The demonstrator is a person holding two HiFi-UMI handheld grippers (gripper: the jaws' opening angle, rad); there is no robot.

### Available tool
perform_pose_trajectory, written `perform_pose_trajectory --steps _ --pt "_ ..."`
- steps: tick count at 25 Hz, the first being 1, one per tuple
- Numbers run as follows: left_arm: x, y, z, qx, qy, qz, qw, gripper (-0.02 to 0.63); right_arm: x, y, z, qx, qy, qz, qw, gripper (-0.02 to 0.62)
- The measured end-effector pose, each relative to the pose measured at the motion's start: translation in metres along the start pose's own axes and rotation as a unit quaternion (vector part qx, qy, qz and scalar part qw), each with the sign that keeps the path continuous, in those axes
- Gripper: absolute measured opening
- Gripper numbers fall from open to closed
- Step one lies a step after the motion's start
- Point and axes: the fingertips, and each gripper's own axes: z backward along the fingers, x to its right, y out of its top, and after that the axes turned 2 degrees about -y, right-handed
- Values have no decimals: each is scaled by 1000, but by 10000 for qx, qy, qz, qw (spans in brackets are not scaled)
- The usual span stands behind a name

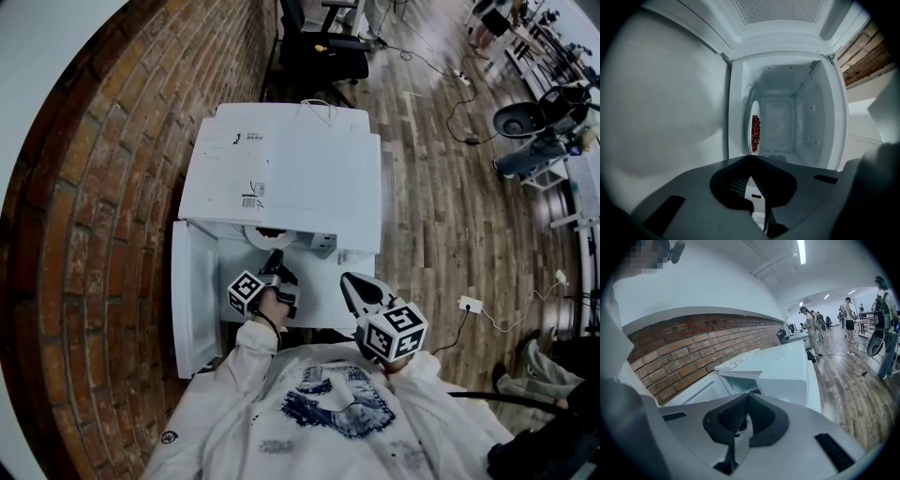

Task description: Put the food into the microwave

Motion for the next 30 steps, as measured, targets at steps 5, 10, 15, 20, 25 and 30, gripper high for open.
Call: perform_pose_trajectory --steps 5,10,15,20,25,30 --pt "1 4 -4 4 10 -4 10000 8 1 0 1 -2 -29 -33 10000 14" --pt "6 9 -12 20 -22 24 10000 8 3 0 1 1 -59 -54 10000 14" --pt "11 14 -19 2 -48 -33 10000 8 5 0 2 1 -85 -71 9999 14" --pt "13 15 -24 2 -49 -45 10000 8 7 0 1 -9 -106 -106 9999 14" --pt "13 20 -30 9 -54 -68 10000 8 9 -1 -1 -28 -125 -116 9998 14" --pt "14 24 -33 29 -47 -100 9999 8 10 0 0 -30 -129 -112 9998 14"
